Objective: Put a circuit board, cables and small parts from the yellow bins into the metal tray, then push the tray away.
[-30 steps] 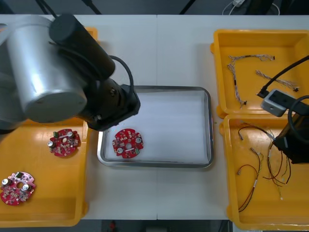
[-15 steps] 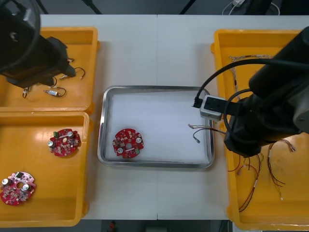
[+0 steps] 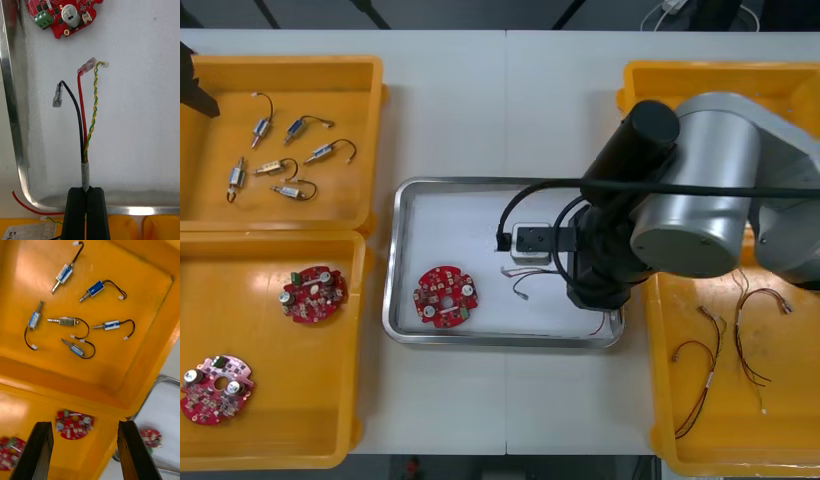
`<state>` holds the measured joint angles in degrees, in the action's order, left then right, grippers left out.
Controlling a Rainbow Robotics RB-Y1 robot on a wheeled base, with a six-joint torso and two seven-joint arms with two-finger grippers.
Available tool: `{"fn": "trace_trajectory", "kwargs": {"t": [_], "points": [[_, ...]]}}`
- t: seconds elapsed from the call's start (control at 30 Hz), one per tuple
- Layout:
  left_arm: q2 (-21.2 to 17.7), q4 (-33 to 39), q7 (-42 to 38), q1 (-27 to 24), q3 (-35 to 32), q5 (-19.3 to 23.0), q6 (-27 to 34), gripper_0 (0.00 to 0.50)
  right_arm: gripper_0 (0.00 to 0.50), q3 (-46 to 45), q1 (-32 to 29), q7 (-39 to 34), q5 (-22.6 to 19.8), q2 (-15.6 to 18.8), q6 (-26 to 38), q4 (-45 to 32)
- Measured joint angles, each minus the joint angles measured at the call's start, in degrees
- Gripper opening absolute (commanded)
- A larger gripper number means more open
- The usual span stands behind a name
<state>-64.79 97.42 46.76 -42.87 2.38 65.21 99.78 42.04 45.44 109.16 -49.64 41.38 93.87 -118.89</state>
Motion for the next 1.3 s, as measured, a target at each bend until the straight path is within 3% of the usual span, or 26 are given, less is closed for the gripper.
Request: {"fn": "trace_trajectory", "kwargs": {"t": [0.17,0.33,0.43,0.5,0.57,0.63,0.67,0.9,1.17,1.3], "points": [[-0.11,-4.69,15.45,0.00,0.00,-2.80,-3.38,0.500,0.000,4.90,0.26,7.20,3.75,-1.86,-4.63,3.48],[-0.12,-9.50,16.55,0.00,0.00,-3.70,-6.94,0.500,0.009,7.97,0.29,7.59,5.75,-3.44,-8.53,7.64],[-0.12,-12.18,16.68,0.00,0.02,-3.73,-9.23,0.500,0.141,8.81,0.31,9.77,5.87,-4.39,-9.55,10.05],[-0.12,-13.83,17.20,0.00,0.16,-3.73,-10.91,0.500,0.306,8.94,0.31,11.03,5.87,-5.11,-9.65,11.34],[-0.12,-15.44,18.72,0.00,0.64,-3.73,-12.77,0.500,0.408,8.94,0.31,11.05,5.91,-5.75,-9.65,12.07],[-0.12,-16.78,21.67,0.00,1.39,-3.79,-14.05,0.500,0.433,8.94,0.32,11.05,5.97,-6.10,-9.65,12.14],[-0.11,-17.42,23.77,0.00,1.85,-3.93,-14.65,0.500,0.500,8.94,0.32,11.05,5.97,-6.19,-9.65,12.14],[-0.07,-20.68,36.26,0.00,7.34,-5.79,-23.03,0.500,0.500,8.78,0.46,11.05,5.81,-6.20,-9.13,12.01],[0.48,-20.76,36.34,0.00,13.76,-8.89,-27.81,0.500,0.500,2.29,0.53,10.17,4.27,-6.20,1.46,7.52],[1.50,-21.58,36.34,0.00,14.32,-10.34,-28.72,0.500,0.500,-2.39,0.54,4.11,2.99,-6.16,5.45,4.90]]}}
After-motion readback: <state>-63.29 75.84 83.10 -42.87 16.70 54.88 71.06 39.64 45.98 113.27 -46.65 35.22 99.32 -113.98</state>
